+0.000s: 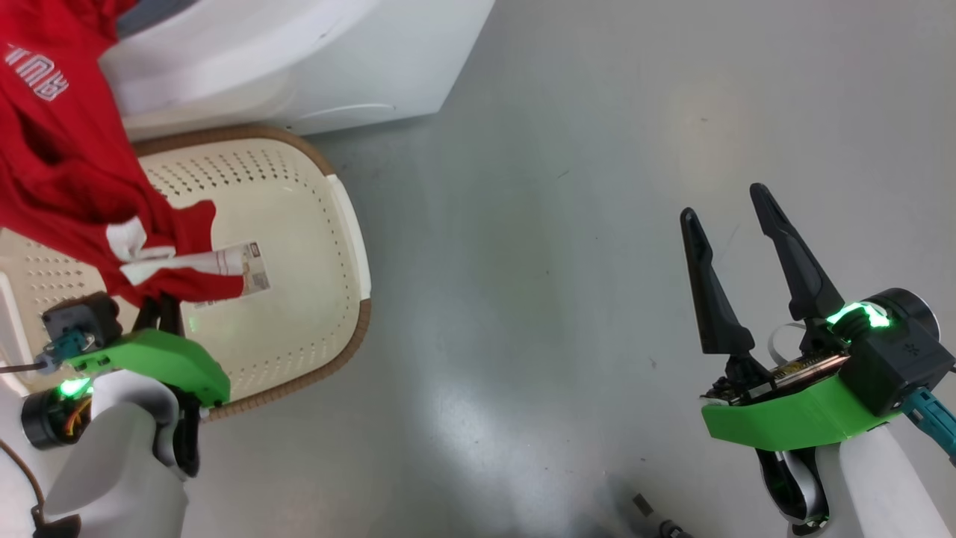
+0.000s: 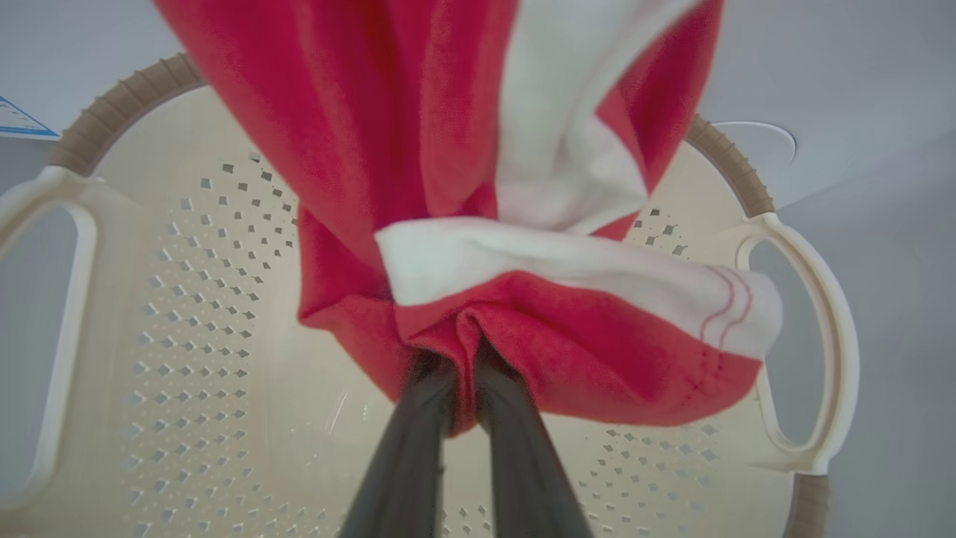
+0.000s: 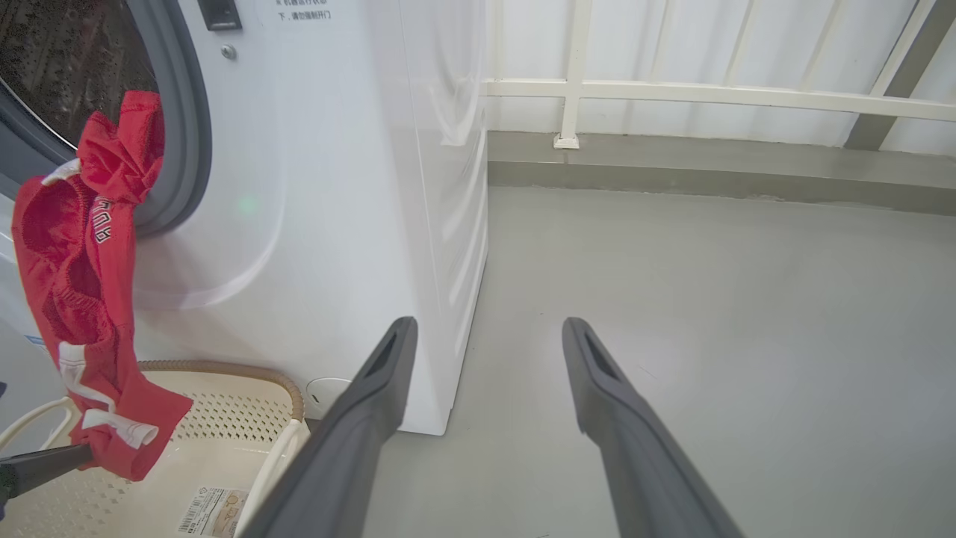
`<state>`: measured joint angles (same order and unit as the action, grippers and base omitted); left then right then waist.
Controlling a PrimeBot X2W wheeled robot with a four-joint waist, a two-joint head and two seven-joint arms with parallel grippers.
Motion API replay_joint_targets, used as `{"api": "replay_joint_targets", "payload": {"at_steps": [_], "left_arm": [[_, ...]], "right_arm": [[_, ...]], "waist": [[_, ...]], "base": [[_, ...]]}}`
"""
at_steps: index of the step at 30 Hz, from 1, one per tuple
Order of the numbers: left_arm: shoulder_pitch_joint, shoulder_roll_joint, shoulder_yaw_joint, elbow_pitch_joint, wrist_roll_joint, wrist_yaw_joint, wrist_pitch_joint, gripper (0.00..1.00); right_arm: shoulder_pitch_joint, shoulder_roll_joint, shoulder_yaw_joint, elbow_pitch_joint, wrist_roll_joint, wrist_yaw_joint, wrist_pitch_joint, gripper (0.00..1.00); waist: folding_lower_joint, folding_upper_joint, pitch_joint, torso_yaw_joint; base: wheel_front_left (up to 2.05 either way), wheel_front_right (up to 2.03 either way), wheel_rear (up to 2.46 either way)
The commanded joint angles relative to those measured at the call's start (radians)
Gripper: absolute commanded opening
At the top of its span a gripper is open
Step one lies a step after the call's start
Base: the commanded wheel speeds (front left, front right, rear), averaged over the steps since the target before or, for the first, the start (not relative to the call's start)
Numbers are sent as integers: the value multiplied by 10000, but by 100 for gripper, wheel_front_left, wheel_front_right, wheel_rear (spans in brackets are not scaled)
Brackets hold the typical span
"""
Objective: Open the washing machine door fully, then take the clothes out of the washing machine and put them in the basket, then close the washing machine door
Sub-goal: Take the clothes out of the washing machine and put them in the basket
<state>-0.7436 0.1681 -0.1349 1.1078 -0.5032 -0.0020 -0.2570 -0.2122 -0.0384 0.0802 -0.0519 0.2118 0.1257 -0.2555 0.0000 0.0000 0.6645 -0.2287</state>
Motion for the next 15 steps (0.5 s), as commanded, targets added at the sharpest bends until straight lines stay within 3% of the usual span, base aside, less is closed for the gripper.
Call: {"api": "replay_joint_targets", "payload": {"at_steps": [1,15], "left_arm": [[152,205,214,222,-25,-53,-35,0],[-243,277,335,1077,-41,-161,-46,0]], "right_arm": [[17,-118,238,-254,45,50,-63,100],[-195,-118,356,-240,141,50,-63,100]], "waist": [[0,0,101,-12],[0,0,471,-180]], "base": [[0,0,0],[0,0,0]]}}
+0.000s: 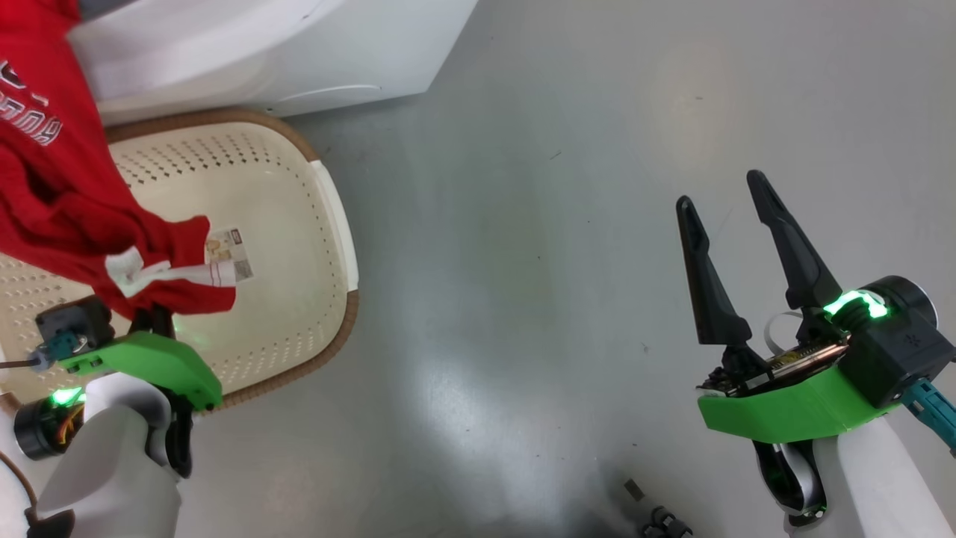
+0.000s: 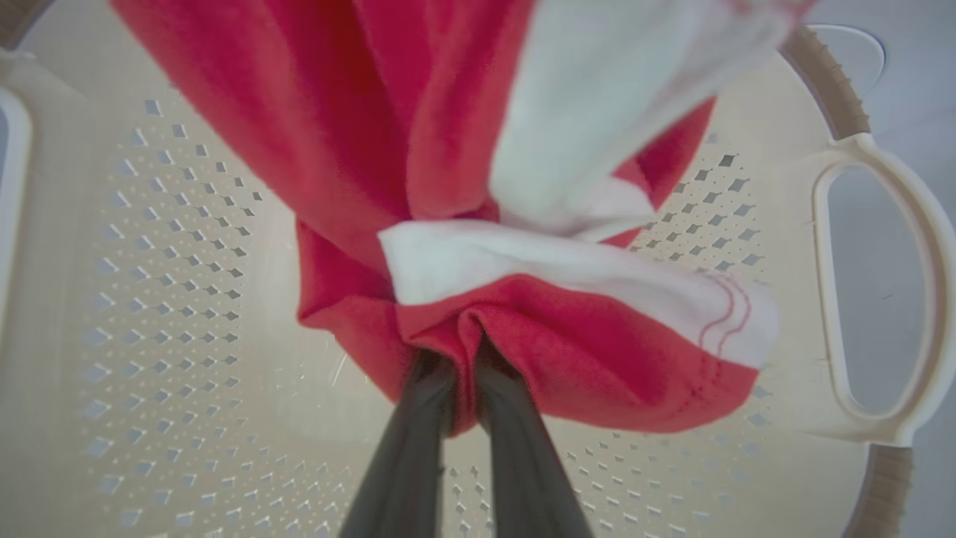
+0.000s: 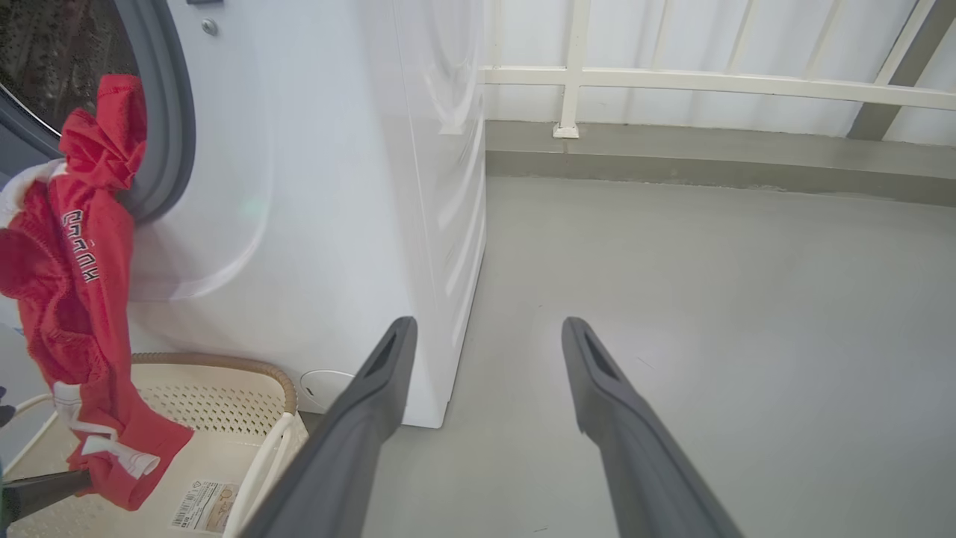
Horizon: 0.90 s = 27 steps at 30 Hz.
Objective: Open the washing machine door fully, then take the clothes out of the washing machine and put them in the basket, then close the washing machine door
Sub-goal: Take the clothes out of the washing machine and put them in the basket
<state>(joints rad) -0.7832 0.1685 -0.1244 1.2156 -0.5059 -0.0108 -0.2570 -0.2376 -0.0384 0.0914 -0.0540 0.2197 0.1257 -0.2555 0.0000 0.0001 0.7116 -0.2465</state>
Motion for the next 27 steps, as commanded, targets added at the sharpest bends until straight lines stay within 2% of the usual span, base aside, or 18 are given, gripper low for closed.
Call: {"api": "replay_joint_targets", "payload": {"at_steps": [1,16,17,18,19,20,27], "left_arm": [[145,285,230,33,-8,-70,-46,0],[-39,393,262,251,-7,-24,-47,0],[-63,400,252,225,14,-10,-47,23],[-82,399,245,219,26,-1,-47,40],[-106,405,259,175,32,33,-47,51],[-116,413,261,133,48,60,-47,100],[-118,445,285,12,88,42,-47,100]], "right_arm": [[47,-118,256,-213,75,50,-63,100],[-40,-118,256,-127,200,50,-63,100],[-48,-118,256,-117,205,50,-63,100],[-54,-118,254,-108,210,50,-63,100],[-56,-118,251,-103,214,50,-63,100],[-56,-118,251,-99,217,50,-63,100],[-47,-118,273,-66,261,50,-63,100]], "waist": [[0,-1,8,-15],[0,-1,40,-33],[0,-1,30,-24],[0,-1,17,-13],[0,-1,5,-2],[0,-1,-6,4],[0,-1,-130,15]], "base": [[0,0,0],[0,0,0],[0,0,0],[0,0,0],[0,0,0],[0,0,0],[0,0,0]]}}
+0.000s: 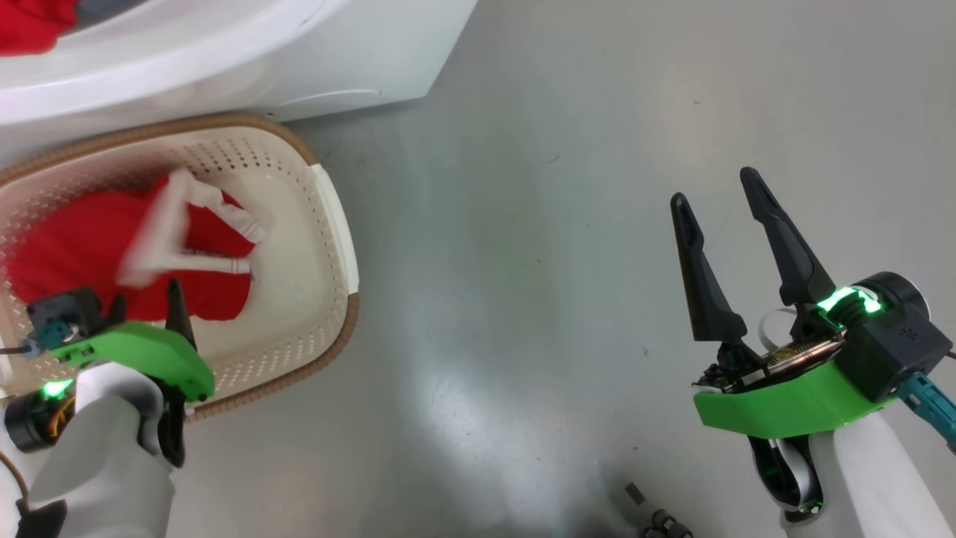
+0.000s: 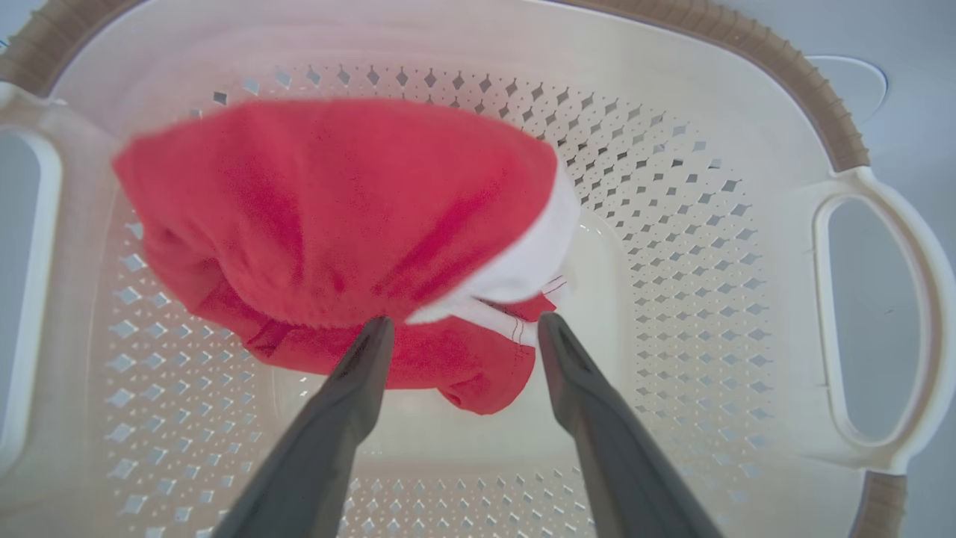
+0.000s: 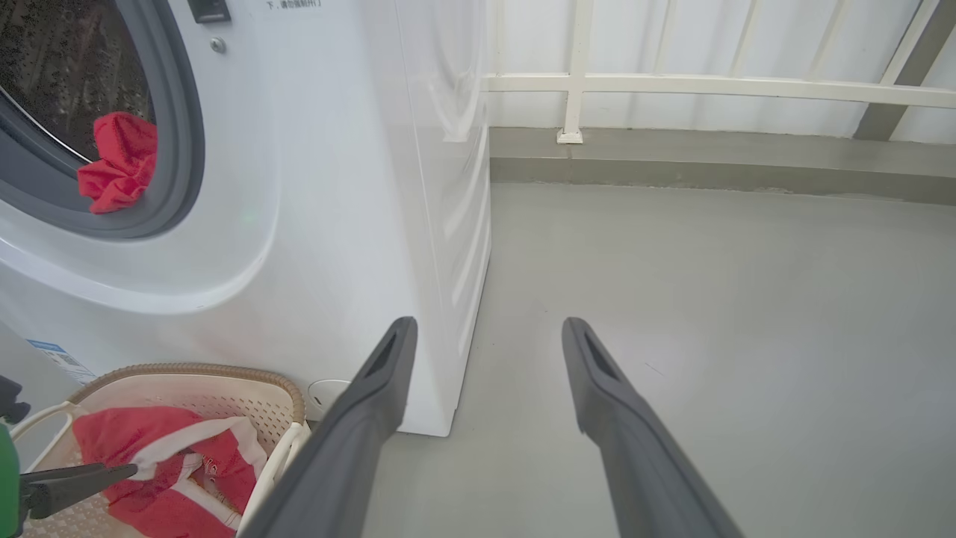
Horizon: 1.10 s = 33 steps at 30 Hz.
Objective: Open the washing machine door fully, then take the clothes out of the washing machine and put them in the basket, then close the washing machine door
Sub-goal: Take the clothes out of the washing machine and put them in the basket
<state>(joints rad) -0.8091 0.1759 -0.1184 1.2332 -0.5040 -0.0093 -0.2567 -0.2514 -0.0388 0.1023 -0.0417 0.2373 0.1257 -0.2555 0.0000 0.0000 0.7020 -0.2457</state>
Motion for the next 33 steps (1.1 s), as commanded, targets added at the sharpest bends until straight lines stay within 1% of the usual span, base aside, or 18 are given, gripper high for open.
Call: {"api": "replay_joint_targets", "payload": {"at_steps": [1,9,15,26,33], "left_arm": [[157,368,226,-240,88,20,-51,100],[468,282,246,-1085,303,17,-51,100],[980,206,292,-2094,613,113,-51,100],[2138,-54,436,-4061,1081,335,-51,100],[2837,-314,483,-5105,1123,388,-51,100]], "right_arm": [[100,-114,160,-182,89,50,-63,100],[184,-114,113,-152,118,50,-63,100],[278,-114,80,-126,94,50,-63,100],[540,-114,-8,-59,-38,50,-63,100],[742,-114,-106,25,-178,50,-63,100]], "waist": [[0,0,-63,13],[0,0,-324,98],[0,0,-651,212],[0,0,-1493,442],[0,0,-2175,575]], "base": [[0,0,0],[0,0,0],[0,0,0],[0,0,0],[0,0,0]]}}
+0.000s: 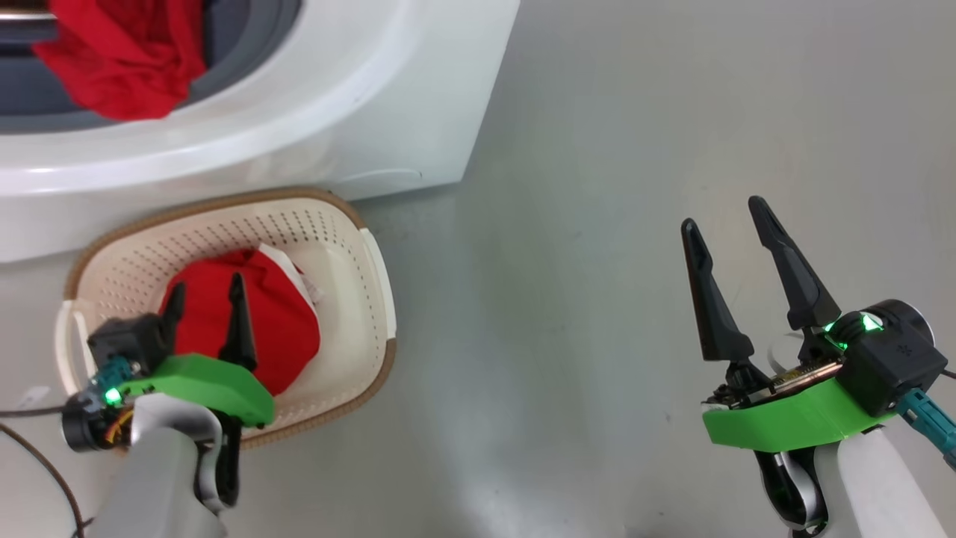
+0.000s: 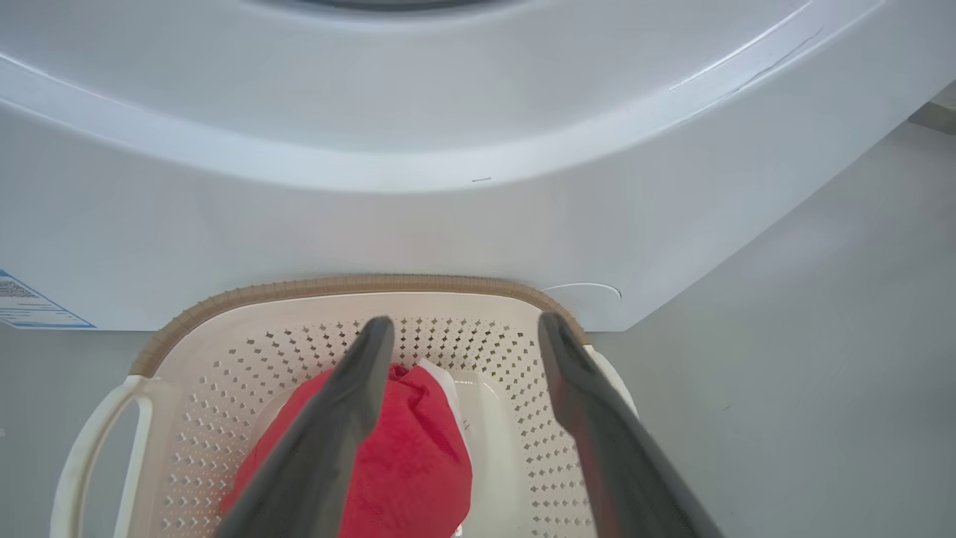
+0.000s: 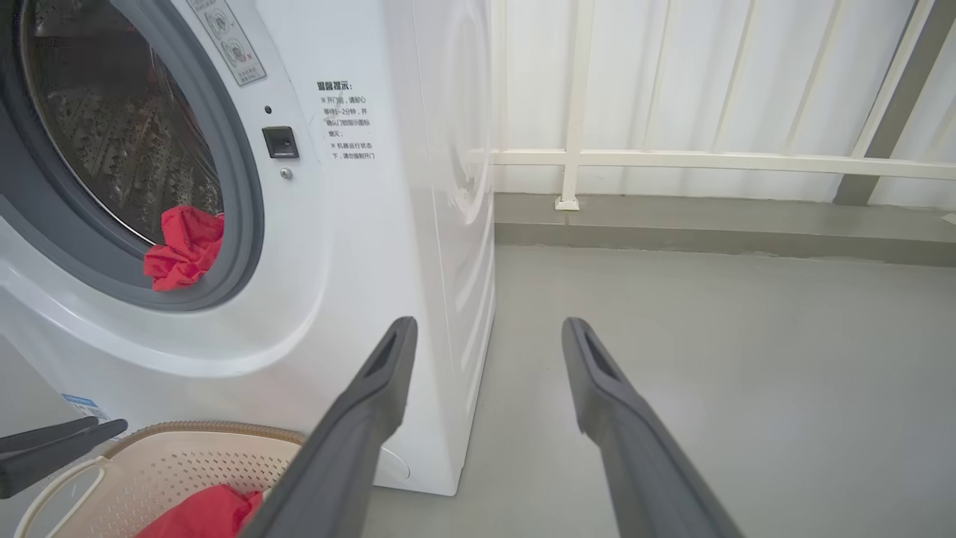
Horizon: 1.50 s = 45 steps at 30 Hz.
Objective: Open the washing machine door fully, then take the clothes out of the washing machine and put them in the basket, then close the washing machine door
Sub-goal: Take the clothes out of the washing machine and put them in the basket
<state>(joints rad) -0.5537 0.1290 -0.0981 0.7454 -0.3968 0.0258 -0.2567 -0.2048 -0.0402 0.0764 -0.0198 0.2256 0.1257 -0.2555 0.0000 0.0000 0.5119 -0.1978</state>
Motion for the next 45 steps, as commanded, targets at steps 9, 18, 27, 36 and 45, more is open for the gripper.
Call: {"api": "replay_joint_targets", "payload": {"at_steps": [9,18,27,36,45], "left_arm": [[1074,-3,432,-1913,196,113,-51,100],[2125,-161,592,-3275,598,288,-51,100],[2876,-310,576,-4048,707,239,-51,100],[3636,-369,649,-5137,1018,-99,-51,100],[4417,-500,829,-5916,1198,-178,-51,100]], "right_arm": [[492,-100,29,-88,-152,50,-63,100],[780,-100,-84,26,-265,50,-63,100],[1055,-100,-201,74,-378,50,-63,100],[1511,-100,-416,130,-563,50,-63,100],[2025,-100,-622,95,-640,50,-63,100]], "waist": [[0,0,-955,236],[0,0,-1716,433],[0,0,-2372,580],[0,0,-3177,683],[0,0,-3845,684]], "base": [[0,0,0],[0,0,0],[0,0,0],[0,0,0],[0,0,0]]}}
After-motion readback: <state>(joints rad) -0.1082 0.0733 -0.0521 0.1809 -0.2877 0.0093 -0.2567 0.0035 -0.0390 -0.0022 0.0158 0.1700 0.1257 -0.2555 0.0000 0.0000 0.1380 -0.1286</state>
